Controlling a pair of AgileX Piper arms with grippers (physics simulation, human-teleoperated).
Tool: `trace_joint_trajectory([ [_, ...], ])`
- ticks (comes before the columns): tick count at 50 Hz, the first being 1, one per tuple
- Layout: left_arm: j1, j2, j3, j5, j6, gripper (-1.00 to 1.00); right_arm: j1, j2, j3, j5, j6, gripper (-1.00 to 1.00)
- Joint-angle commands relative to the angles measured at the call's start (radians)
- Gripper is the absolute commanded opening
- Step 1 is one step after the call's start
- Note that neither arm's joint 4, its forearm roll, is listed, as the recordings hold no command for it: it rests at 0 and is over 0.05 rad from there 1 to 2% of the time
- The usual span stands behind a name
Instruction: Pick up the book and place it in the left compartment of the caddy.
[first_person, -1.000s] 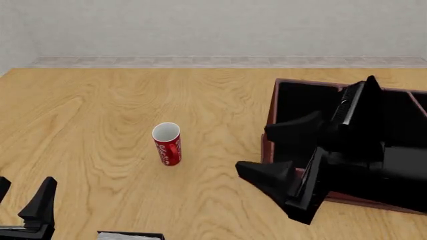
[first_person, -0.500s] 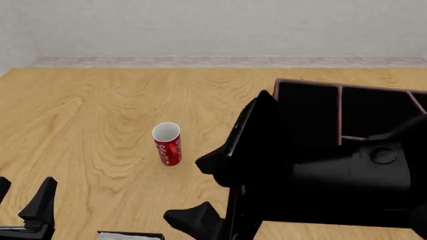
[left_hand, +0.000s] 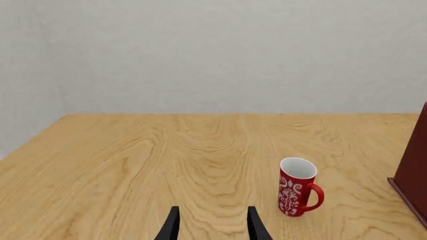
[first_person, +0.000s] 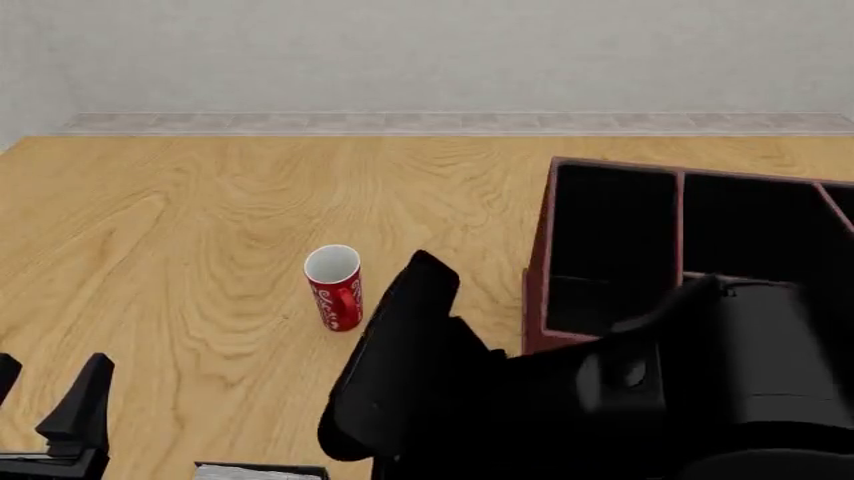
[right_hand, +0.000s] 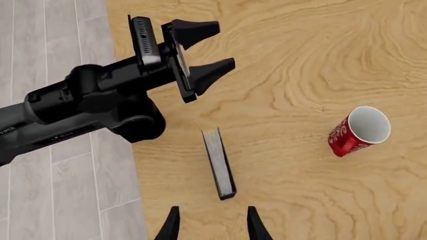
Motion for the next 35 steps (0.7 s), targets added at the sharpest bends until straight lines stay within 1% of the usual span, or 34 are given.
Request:
trace_joint_trajectory([
  [1, 0.000, 0.004, -0.013, 0.007, 0.001, 1.00, 0.014, 0.039, 0.007, -0.009, -0.001, 1.00],
  [13, 0.000, 0.004, -0.013, 0.007, 0.001, 1.00, 0.014, 0.074, 0.029, -0.041, 0.004, 1.00],
  [15, 0.000, 0.004, -0.013, 0.007, 0.001, 1.00, 0.002, 0.083, 0.034, -0.044, -0.011, 1.00],
  [17, 0.000, 0.004, -0.013, 0.007, 0.001, 1.00, 0.004, 0.084, 0.043, -0.054, -0.001, 1.00],
  [26, 0.000, 0.004, -0.013, 0.007, 0.001, 1.00, 0.006, 0.106, 0.050, -0.067, 0.002, 1.00],
  [31, 0.000, 0.004, -0.013, 0.007, 0.001, 1.00, 0.003, 0.122, 0.032, -0.059, -0.018, 1.00],
  [35, 0.000, 0.004, -0.013, 0.007, 0.001, 1.00, 0.008, 0.127, 0.044, -0.083, -0.031, 1.00],
])
